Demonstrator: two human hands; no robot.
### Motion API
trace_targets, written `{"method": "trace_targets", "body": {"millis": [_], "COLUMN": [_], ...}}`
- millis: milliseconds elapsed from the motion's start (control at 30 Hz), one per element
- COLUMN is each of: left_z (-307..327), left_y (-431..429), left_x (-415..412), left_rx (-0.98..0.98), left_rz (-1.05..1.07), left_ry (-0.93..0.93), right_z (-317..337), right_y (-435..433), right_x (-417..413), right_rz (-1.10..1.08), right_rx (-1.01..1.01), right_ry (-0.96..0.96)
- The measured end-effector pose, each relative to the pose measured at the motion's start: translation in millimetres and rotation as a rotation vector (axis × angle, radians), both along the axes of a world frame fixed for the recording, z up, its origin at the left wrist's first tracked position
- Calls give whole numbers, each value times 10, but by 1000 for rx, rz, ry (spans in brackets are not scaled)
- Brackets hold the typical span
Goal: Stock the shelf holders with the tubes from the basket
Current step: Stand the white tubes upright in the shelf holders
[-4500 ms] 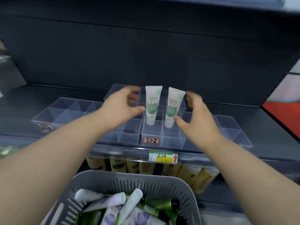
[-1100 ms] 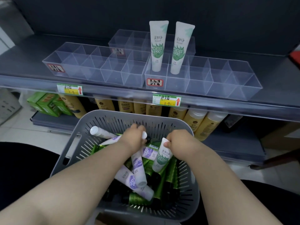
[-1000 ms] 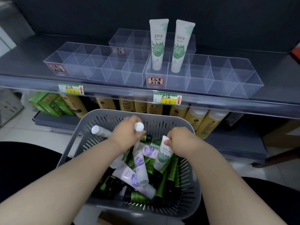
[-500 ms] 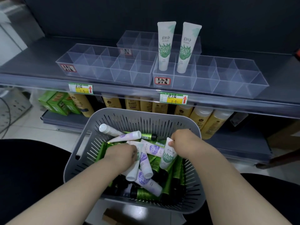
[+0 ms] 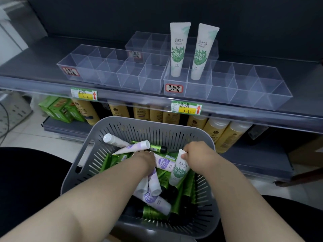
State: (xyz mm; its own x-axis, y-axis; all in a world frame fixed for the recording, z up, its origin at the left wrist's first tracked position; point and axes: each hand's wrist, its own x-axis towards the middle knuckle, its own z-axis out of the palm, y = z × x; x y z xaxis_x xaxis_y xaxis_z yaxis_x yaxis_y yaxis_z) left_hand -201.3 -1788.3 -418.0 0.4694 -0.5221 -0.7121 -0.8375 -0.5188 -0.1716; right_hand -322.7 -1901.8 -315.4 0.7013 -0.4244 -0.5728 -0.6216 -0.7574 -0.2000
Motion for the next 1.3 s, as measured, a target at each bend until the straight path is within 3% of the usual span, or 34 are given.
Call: {"method": "trace_targets", "body": {"millis": [167, 400, 633, 800, 1133, 1300], "left_z": [198, 401, 631, 1112, 3043, 3569], "left_y": [-62, 164, 427, 315, -429, -937], "left_x": [-22, 158, 326, 158, 170, 213], "left_rx": [-58, -183, -337, -382, -1032, -1211], "left_rz": [15, 98, 389, 31, -202, -331], "left_ry": [29, 207, 486, 243, -22, -114], "right_z": [-48, -85, -19, 281, 1998, 2522], "right_y": [-3, 9, 65, 48, -748, -1372], "right_x": [42, 86, 43, -6, -192, -82], "right_rz": [28, 30, -57, 12, 45, -37], "right_rx": [-15, -56, -2, 24, -347, -571], "right_ry": [15, 27, -64, -27, -515, -688]}}
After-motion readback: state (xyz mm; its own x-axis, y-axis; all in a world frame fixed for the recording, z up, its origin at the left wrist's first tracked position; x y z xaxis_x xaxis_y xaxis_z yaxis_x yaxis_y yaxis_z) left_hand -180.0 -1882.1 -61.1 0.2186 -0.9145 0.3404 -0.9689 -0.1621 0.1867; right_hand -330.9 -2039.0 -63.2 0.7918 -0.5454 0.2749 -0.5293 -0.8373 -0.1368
